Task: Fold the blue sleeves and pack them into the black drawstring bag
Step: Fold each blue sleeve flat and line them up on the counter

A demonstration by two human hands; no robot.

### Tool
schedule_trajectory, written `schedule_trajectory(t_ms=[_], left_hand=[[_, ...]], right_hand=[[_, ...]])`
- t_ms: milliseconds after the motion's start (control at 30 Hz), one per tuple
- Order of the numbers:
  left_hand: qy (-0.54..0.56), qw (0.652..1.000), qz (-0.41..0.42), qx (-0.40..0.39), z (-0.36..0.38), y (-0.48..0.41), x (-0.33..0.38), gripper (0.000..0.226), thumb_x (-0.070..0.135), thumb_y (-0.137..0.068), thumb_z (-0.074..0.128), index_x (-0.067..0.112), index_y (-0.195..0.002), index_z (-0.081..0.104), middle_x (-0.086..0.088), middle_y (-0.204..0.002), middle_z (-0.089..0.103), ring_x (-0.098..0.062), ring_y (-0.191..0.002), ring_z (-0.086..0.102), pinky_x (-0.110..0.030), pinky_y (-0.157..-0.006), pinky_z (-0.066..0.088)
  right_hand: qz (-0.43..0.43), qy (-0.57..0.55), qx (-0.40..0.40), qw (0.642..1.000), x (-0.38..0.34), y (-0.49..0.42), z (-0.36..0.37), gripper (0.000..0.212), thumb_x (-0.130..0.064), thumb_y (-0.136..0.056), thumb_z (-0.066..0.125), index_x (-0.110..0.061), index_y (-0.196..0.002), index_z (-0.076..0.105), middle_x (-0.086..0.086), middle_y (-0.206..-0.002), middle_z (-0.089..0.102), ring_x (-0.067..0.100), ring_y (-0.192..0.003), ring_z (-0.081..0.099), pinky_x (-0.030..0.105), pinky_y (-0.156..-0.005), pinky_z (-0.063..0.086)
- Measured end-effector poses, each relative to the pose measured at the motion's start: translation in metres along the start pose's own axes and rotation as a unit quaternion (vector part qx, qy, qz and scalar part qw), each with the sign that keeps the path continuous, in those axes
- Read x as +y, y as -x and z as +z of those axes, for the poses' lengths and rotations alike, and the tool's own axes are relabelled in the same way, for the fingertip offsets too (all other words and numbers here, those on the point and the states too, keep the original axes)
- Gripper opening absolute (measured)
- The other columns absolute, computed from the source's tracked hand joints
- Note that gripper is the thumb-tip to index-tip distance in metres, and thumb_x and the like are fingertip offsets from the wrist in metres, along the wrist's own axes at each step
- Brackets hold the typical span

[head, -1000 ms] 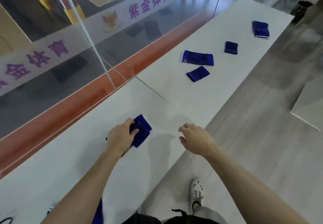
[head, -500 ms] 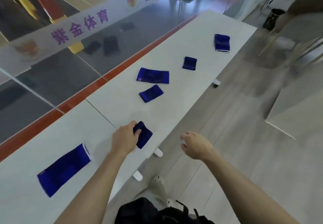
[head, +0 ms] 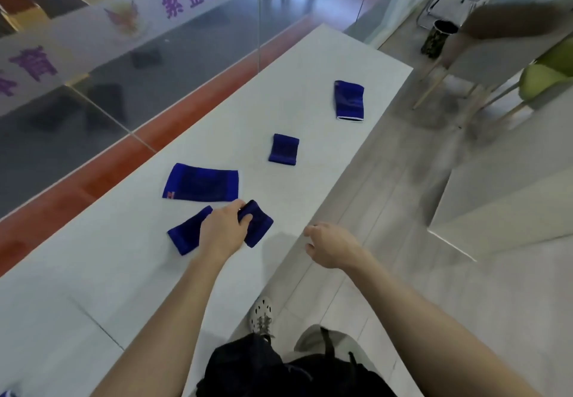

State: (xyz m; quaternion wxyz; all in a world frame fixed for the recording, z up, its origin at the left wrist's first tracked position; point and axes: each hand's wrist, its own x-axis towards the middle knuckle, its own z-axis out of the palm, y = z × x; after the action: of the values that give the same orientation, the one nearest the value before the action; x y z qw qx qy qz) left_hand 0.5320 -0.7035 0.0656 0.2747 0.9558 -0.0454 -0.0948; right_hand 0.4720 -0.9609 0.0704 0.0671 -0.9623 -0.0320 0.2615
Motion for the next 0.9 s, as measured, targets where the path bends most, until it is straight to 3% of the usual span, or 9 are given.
schedule_trajectory(t_ms=[167,300,433,567,733,800,900], left_hand=[[-0.002,1.0,-0.026,-0.01,-0.008,-0.058,0.026,0.012,0.033,-0.109,0.063,0.023,-0.116,0.065,0.004,-0.091,0.074,-0.026,-0.087,0.072,-0.045,-0.078,0.061],[0.006,0.997,-0.076,-0.031,-0.004,-0.097,0.035,0.024,0.027,-0.112,0.058,0.022,-0.135,0.064,0.0,-0.106,0.077,-0.026,-0.093,0.071,-0.047,-0.085,0.061],[0.074,0.978,-0.189,-0.038,0.002,-0.108,0.041,0.034,0.02,-0.114,0.051,0.023,-0.147,0.058,-0.002,-0.121,0.075,-0.024,-0.098,0.071,-0.048,-0.09,0.061],[0.131,0.954,-0.27,0.008,0.017,-0.09,0.05,0.026,0.018,-0.113,0.054,0.027,-0.135,0.062,0.009,-0.107,0.072,-0.016,-0.094,0.07,-0.044,-0.085,0.061],[0.211,0.907,-0.362,0.035,0.031,-0.056,0.049,0.018,0.015,-0.109,0.058,0.03,-0.117,0.064,0.005,-0.108,0.078,-0.019,-0.098,0.077,-0.048,-0.088,0.067],[0.275,0.874,-0.395,0.07,0.034,-0.047,0.049,0.019,0.011,-0.11,0.058,0.026,-0.117,0.066,0.001,-0.114,0.079,-0.021,-0.103,0.078,-0.048,-0.088,0.069],[0.332,0.834,-0.423,0.123,0.035,-0.04,0.051,0.017,0.01,-0.112,0.057,0.022,-0.12,0.065,-0.004,-0.122,0.077,-0.024,-0.108,0.078,-0.048,-0.086,0.07]], right_hand=[[-0.016,0.003,0.013,1.0,0.029,-0.072,-0.043,0.035,-0.031,-0.106,0.051,-0.01,-0.129,0.067,0.007,-0.122,0.068,0.032,-0.108,0.069,0.047,-0.09,0.061],[-0.023,-0.042,0.039,0.998,0.051,-0.158,-0.07,0.032,-0.029,-0.106,0.054,-0.01,-0.127,0.069,0.007,-0.122,0.069,0.032,-0.109,0.069,0.044,-0.09,0.059],[-0.014,-0.123,0.081,0.989,0.062,-0.245,-0.091,0.026,-0.026,-0.102,0.06,-0.009,-0.122,0.067,0.008,-0.121,0.065,0.033,-0.106,0.068,0.043,-0.087,0.058],[-0.02,-0.094,0.091,0.991,0.069,-0.317,-0.097,0.05,-0.033,-0.099,0.065,-0.014,-0.144,0.056,0.008,-0.134,0.06,0.032,-0.124,0.059,0.044,-0.097,0.053],[0.003,-0.022,0.035,0.999,0.069,-0.358,-0.086,0.077,-0.054,-0.08,0.084,-0.01,-0.137,0.056,0.011,-0.13,0.064,0.034,-0.124,0.059,0.046,-0.1,0.049],[0.0,-0.045,0.026,0.999,0.068,-0.361,-0.081,0.065,-0.05,-0.079,0.085,-0.012,-0.127,0.062,0.01,-0.12,0.068,0.034,-0.118,0.061,0.046,-0.098,0.052],[-0.038,-0.172,0.006,0.984,0.073,-0.356,-0.076,0.024,-0.029,-0.088,0.074,-0.017,-0.109,0.067,0.008,-0.106,0.072,0.032,-0.101,0.069,0.042,-0.081,0.058]])
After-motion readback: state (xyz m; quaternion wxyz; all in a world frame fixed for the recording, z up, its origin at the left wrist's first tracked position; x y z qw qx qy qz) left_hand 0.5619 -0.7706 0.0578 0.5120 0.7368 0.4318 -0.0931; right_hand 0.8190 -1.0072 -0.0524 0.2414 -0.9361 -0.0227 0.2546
